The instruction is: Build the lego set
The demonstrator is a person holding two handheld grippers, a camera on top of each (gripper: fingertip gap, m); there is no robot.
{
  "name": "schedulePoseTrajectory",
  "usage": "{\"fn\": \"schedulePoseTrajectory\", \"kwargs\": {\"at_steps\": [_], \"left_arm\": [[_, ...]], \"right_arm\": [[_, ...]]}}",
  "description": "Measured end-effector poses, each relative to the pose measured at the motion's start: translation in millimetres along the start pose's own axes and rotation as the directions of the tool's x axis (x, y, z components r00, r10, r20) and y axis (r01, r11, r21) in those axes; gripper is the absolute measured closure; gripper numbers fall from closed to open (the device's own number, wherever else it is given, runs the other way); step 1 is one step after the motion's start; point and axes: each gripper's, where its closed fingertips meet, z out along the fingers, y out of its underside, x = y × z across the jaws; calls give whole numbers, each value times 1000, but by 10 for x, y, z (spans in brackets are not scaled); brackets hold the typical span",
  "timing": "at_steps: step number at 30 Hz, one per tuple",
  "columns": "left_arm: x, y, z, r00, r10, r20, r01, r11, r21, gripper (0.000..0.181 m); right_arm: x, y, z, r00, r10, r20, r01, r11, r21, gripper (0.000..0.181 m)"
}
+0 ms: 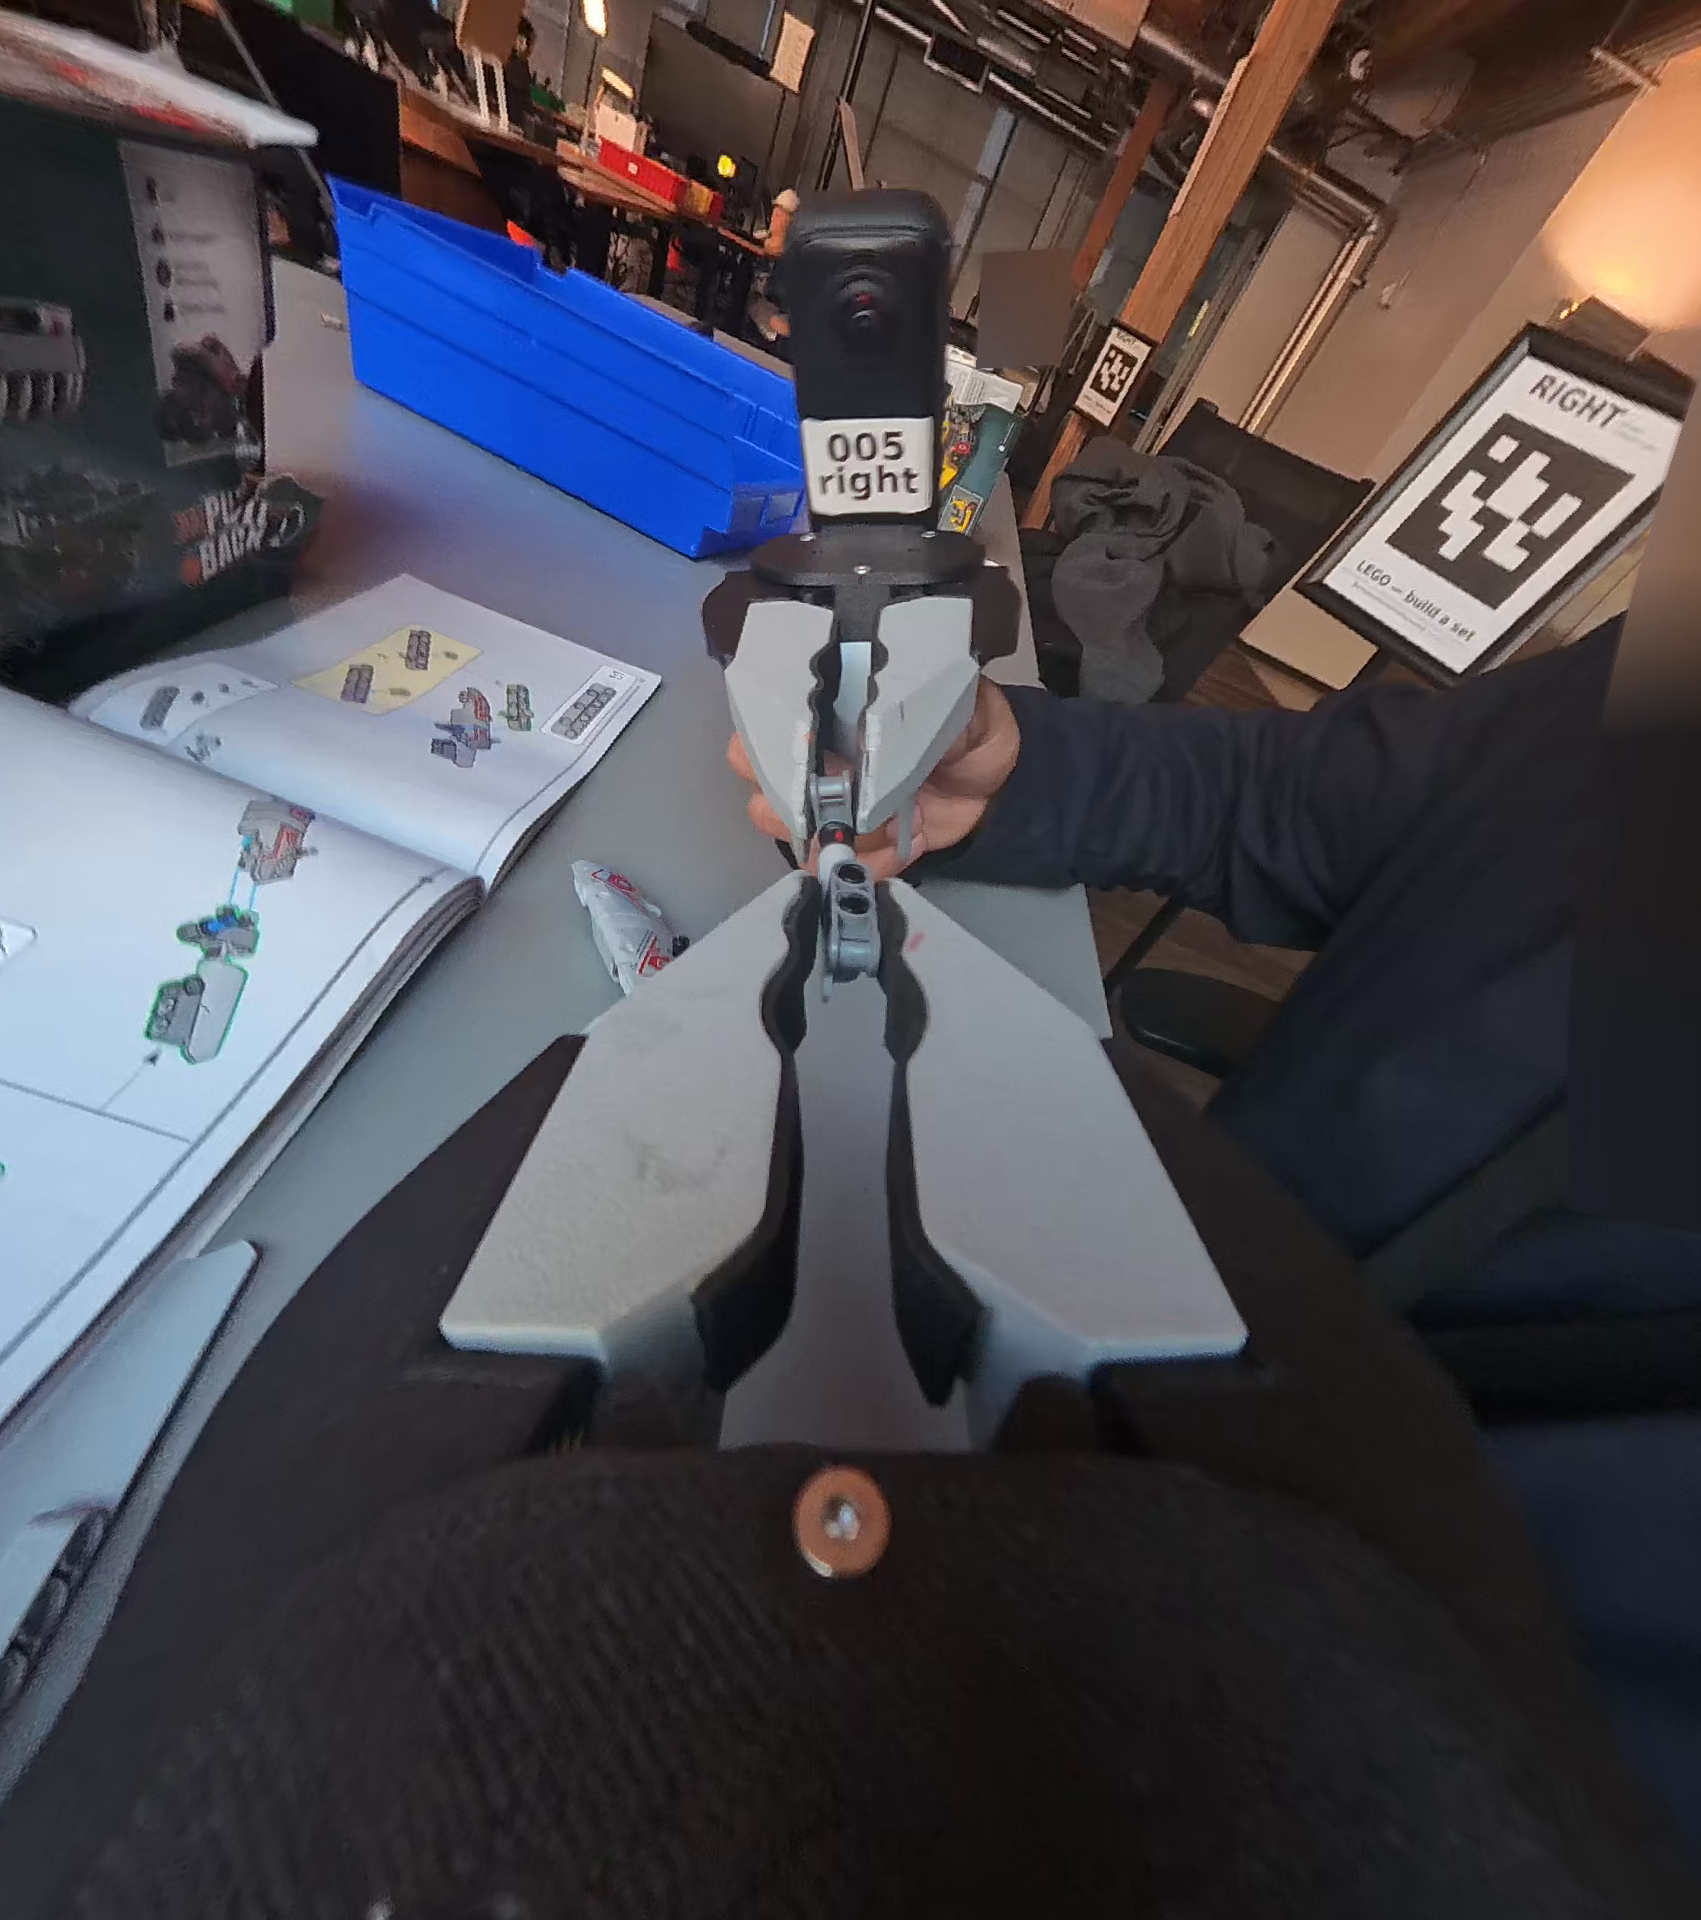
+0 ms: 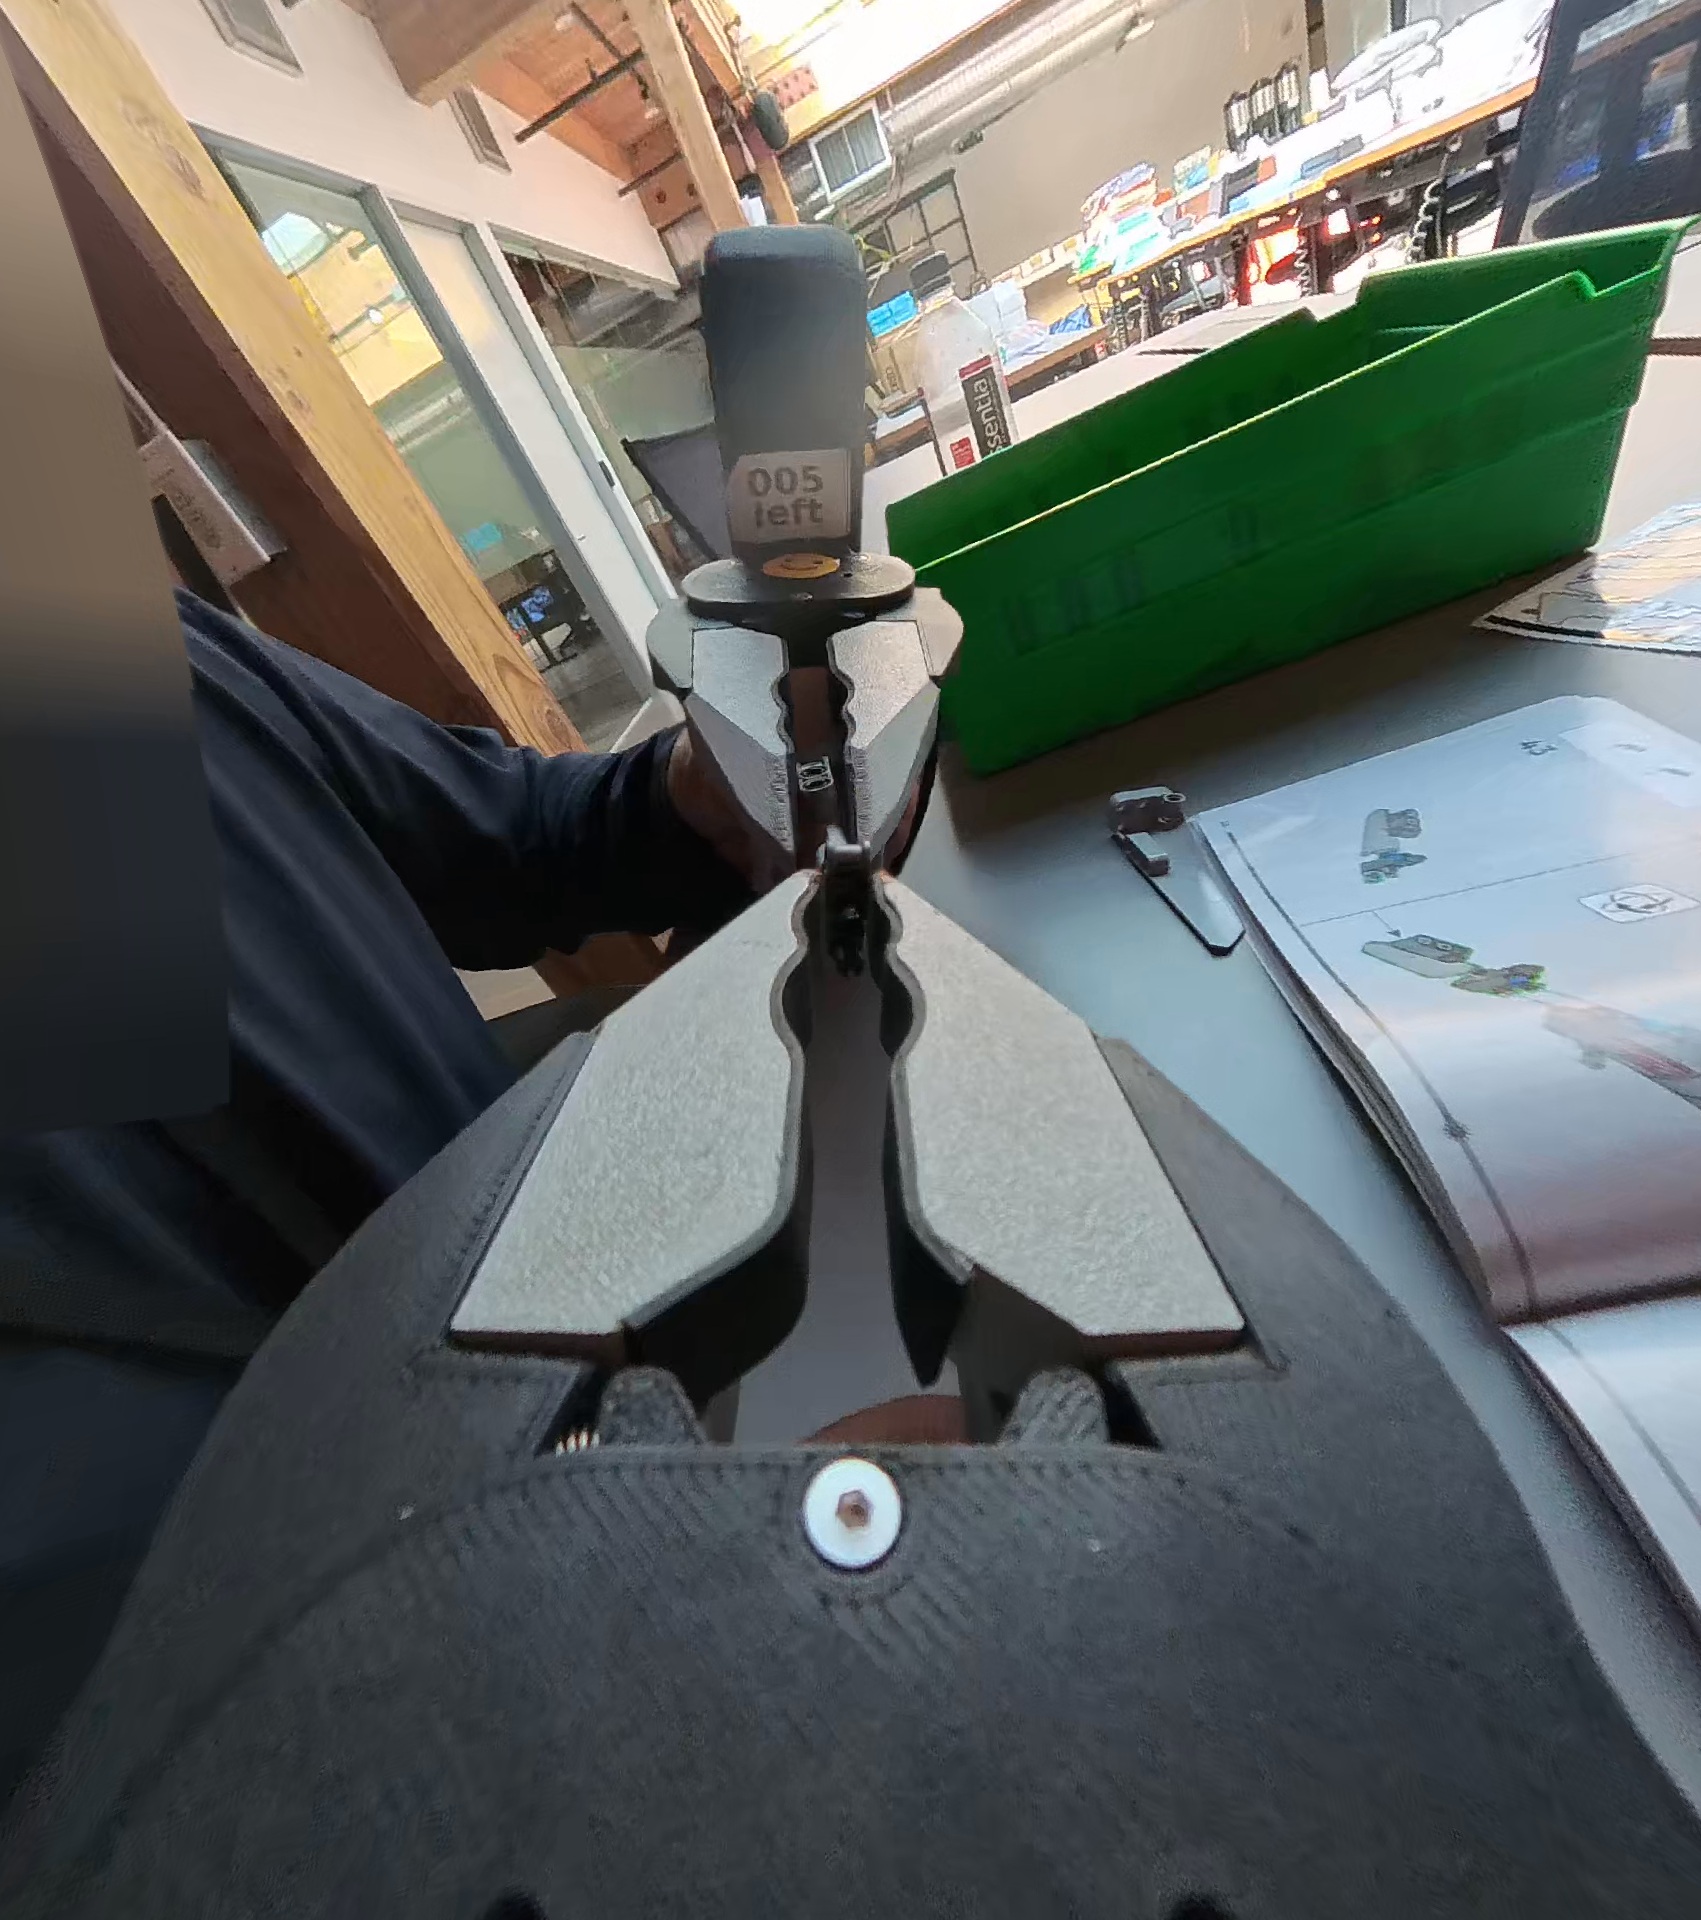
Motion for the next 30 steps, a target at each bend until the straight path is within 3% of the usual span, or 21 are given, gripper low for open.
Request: {"fn": "schedulePoseTrajectory", "kwargs": {"at_steps": [12, 18, 30], "left_arm": [[-116, 12, -10, 937, -332, -106, 336, 941, 28, 171], [-126, -29, -43, 937, -328, -120, 335, 941, 43, 163], [-247, 12, -49, 978, -209, 2, 209, 978, 19, 163]], "right_arm": [[109, 27, 20, 997, -42, -61, 41, 999, -10, 176], [155, 9, 7, 998, -18, -63, 18, 1000, 10, 176], [236, -104, -116, 996, 73, -58, -68, 994, 90, 177]]}}
